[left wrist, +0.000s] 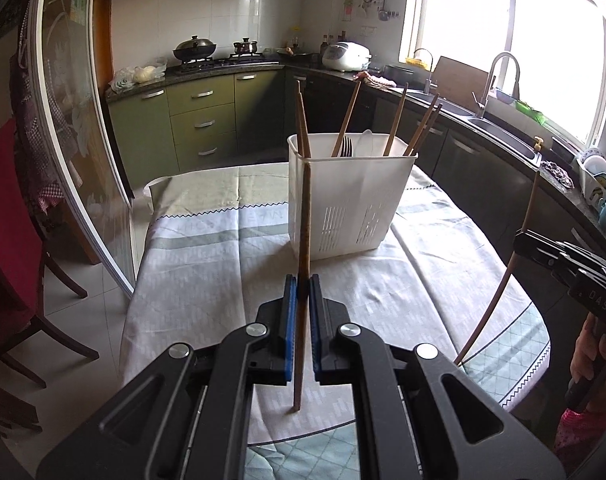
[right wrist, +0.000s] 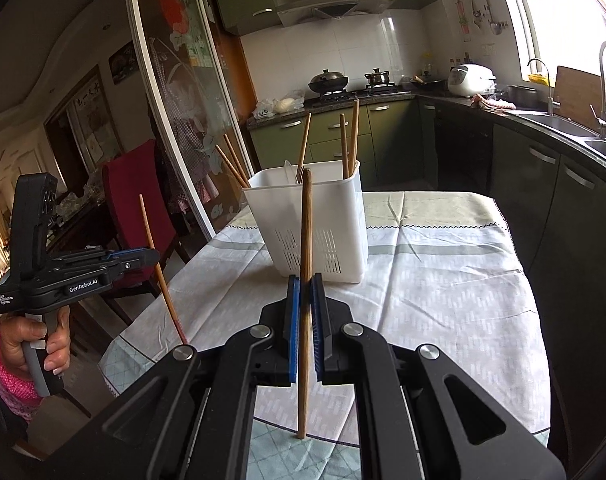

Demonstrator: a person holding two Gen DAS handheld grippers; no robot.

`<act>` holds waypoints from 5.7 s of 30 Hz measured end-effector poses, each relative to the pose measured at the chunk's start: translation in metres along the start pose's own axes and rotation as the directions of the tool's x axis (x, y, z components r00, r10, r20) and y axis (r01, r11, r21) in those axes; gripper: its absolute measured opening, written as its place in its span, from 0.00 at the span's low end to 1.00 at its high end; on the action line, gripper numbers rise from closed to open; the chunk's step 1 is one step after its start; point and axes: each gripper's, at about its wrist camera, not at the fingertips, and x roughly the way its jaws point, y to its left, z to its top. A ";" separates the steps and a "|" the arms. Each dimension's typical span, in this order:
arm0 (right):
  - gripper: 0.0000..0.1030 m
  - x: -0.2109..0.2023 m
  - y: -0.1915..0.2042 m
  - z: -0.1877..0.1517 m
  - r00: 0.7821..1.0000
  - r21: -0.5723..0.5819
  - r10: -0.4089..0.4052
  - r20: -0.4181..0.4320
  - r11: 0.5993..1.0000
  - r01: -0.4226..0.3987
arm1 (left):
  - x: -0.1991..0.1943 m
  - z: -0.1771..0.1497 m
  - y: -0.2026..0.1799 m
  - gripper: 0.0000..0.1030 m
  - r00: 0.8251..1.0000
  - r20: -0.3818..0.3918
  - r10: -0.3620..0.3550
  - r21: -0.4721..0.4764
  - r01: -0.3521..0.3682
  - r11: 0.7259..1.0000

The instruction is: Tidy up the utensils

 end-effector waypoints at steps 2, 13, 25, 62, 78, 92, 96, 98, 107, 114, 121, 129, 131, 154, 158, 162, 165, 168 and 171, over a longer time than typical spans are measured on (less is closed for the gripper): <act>0.07 0.000 0.000 0.000 1.000 -0.001 0.001 0.001 1.000 -0.001 | 0.000 0.000 0.000 0.06 1.000 0.000 -0.001 0.001 0.001 1.000; 0.07 0.002 0.000 0.002 1.000 -0.012 0.008 0.007 1.000 -0.007 | 0.001 0.001 0.001 0.06 1.000 0.011 -0.008 0.001 0.008 1.000; 0.07 0.001 0.000 0.005 1.000 -0.029 0.012 0.017 1.000 -0.011 | -0.009 0.005 -0.001 0.06 0.999 0.052 -0.012 0.013 0.011 1.000; 0.07 0.039 0.003 0.200 0.938 -0.095 -0.033 0.346 0.993 0.070 | -0.017 0.188 -0.039 0.06 0.934 0.349 -0.081 0.062 0.064 0.996; 0.07 0.120 -0.020 0.141 0.983 -0.065 -0.050 0.175 0.996 0.063 | 0.066 0.129 -0.020 0.06 0.984 0.165 -0.068 0.023 0.065 0.998; 0.18 0.083 -0.007 0.086 0.983 -0.093 -0.040 0.178 0.994 0.057 | 0.052 0.083 -0.023 0.56 0.971 0.231 0.057 0.013 -0.061 0.998; 0.38 0.058 -0.006 0.057 0.983 -0.089 -0.058 0.177 0.993 0.074 | 0.039 0.059 -0.024 0.63 0.966 0.240 0.095 0.002 -0.099 0.995; 0.43 0.045 -0.007 0.042 0.982 -0.078 -0.064 0.179 0.994 0.079 | 0.032 0.045 -0.024 0.69 0.965 0.242 0.101 -0.007 -0.102 0.995; 0.91 -0.012 -0.002 -0.022 0.978 -0.099 -0.107 0.181 0.987 0.126 | 0.000 -0.028 -0.031 0.91 0.953 0.256 0.161 -0.016 -0.162 0.987; 0.96 -0.067 0.020 -0.045 0.968 -0.146 -0.115 0.224 0.978 0.150 | -0.049 -0.048 -0.027 0.93 0.938 0.298 0.180 -0.045 -0.174 0.984; 0.96 -0.121 0.036 -0.062 0.955 -0.124 -0.141 0.263 0.976 0.178 | -0.097 -0.062 -0.034 0.94 0.922 0.338 0.188 -0.050 -0.182 0.982; 0.96 -0.141 0.042 -0.075 0.945 -0.117 -0.165 0.283 0.972 0.205 | -0.125 -0.067 -0.034 0.94 0.917 0.348 0.196 -0.077 -0.180 0.981; 0.96 -0.143 0.044 -0.076 0.944 -0.118 -0.167 0.285 0.971 0.207 | -0.128 -0.069 -0.033 0.94 0.916 0.346 0.203 -0.078 -0.187 0.979; 0.96 -0.148 0.045 -0.064 0.937 -0.105 -0.174 0.303 0.971 0.215 | -0.140 -0.076 -0.024 0.94 0.906 0.342 0.248 -0.082 -0.234 0.969; 0.96 -0.146 0.044 -0.062 0.937 -0.099 -0.176 0.300 0.972 0.215 | -0.139 -0.076 -0.025 0.94 0.908 0.340 0.246 -0.075 -0.234 0.969; 0.96 -0.146 0.041 -0.062 0.937 -0.093 -0.178 0.301 0.972 0.214 | -0.138 -0.075 -0.027 0.94 0.911 0.336 0.240 -0.069 -0.230 0.971; 0.96 -0.145 0.040 -0.063 0.937 -0.090 -0.181 0.300 0.972 0.217 | -0.137 -0.075 -0.028 0.94 0.911 0.336 0.240 -0.068 -0.231 0.971; 0.96 -0.143 0.040 -0.064 0.936 -0.087 -0.184 0.299 0.972 0.219 | -0.137 -0.075 -0.029 0.94 0.909 0.336 0.245 -0.065 -0.237 0.969; 0.96 -0.143 0.039 -0.064 0.936 -0.083 -0.186 0.298 0.972 0.219 | -0.137 -0.075 -0.029 0.94 0.909 0.336 0.245 -0.065 -0.237 0.969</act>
